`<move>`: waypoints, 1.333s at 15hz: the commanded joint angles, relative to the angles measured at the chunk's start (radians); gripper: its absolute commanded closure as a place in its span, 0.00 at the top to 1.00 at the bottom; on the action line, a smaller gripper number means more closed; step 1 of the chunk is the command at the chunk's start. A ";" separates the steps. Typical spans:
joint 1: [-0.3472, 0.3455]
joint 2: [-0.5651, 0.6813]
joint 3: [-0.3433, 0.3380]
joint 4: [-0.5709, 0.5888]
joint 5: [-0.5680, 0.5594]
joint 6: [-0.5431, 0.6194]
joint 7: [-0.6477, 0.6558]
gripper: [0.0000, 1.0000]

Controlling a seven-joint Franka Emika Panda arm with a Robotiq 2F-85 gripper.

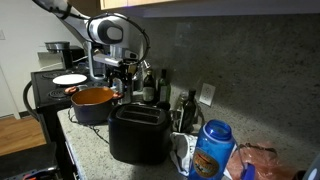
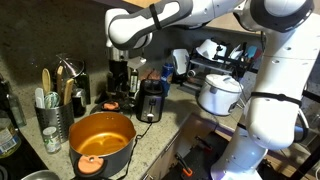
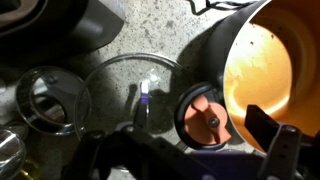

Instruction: Take the lid off the pot and put it on the counter

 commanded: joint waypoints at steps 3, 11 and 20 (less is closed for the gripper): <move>0.010 -0.003 -0.004 0.018 0.004 -0.078 0.005 1.00; 0.008 -0.101 0.021 -0.009 0.172 -0.177 -0.220 1.00; 0.073 -0.304 0.022 -0.183 0.220 -0.165 -0.359 1.00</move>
